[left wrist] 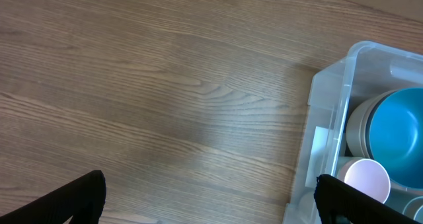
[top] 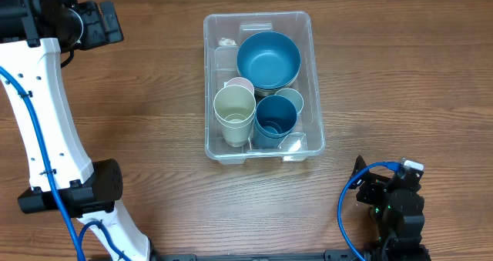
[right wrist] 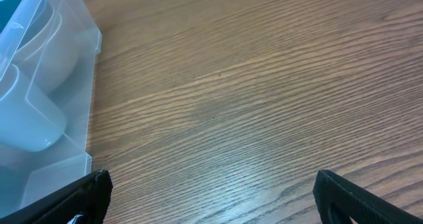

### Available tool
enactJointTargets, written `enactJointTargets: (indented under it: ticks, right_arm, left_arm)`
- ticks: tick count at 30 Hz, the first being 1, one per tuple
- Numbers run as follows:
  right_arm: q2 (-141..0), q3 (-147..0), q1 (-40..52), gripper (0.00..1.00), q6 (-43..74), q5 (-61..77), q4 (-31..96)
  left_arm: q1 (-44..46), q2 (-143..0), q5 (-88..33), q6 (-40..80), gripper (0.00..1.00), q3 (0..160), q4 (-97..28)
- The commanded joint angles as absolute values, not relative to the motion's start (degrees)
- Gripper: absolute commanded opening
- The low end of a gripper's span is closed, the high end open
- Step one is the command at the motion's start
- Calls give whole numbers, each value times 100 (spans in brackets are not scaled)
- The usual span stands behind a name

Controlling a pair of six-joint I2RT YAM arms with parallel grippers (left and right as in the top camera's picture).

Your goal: Pack container

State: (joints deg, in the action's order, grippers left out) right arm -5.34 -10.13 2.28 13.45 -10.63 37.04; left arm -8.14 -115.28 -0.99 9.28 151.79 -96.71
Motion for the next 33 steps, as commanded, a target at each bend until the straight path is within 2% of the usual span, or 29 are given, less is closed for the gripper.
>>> enactJointTargets:
  ticks: [1,16,23,27,33]
  right_arm:
    - [-456,-915,213,100,1372,-1020,3671]
    - [-456,-915,213,100,1372,-1020,3671]
    - [-456,-915,213,100,1372,-1017,3671]
    - [-456,-915,213,100,1372,-1020,3671]
    - [-456,-915,213,100,1372,-1020,3671]
  left_arm:
    - [-823,-11349,-64,899,100,15155,-9679]
    - [-823,-11271,-60,897,100,15155,-9679]
    - [-751,-10615,1,838,100,14628,-9529]
    - [-735,-9830,-19,499,100,13550,-8558]
    - [-735,-8211,-749,-329,100,11279,-6517]
